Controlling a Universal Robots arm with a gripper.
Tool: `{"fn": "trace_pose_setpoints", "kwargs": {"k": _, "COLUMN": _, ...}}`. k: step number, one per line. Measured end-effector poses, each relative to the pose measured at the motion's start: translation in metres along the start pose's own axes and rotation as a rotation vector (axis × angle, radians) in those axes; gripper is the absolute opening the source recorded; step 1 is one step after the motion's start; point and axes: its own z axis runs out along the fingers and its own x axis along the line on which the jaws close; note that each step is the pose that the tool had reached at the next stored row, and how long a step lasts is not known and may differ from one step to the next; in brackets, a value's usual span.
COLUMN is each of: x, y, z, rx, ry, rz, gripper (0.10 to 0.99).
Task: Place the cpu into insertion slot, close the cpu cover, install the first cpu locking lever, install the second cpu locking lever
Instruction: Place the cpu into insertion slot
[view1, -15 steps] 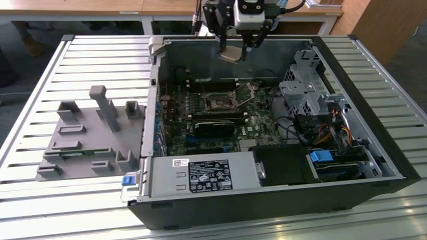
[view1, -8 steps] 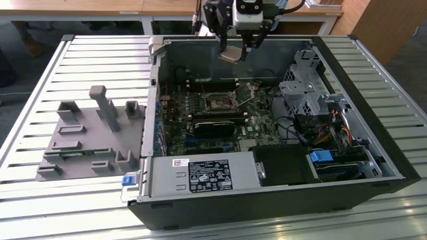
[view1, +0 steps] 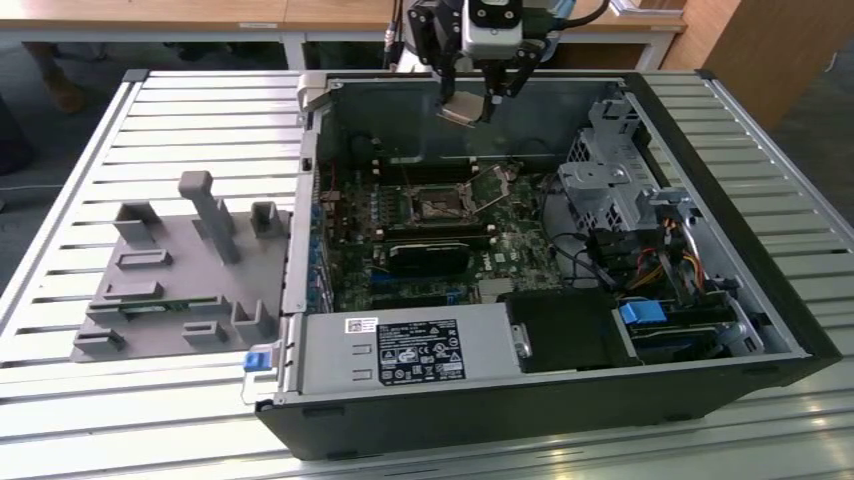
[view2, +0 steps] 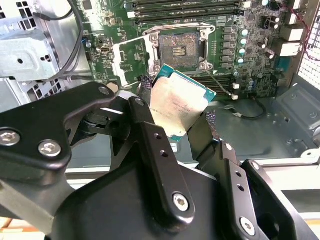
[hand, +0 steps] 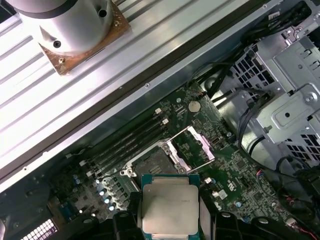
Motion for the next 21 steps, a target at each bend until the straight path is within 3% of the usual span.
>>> {"fn": "trace_pose_setpoints", "kwargs": {"k": 21, "x": 0.0, "y": 0.0, "z": 0.0004, "rx": -0.002, "ry": -0.0098, "rz": 0.11, "gripper": 0.541}}
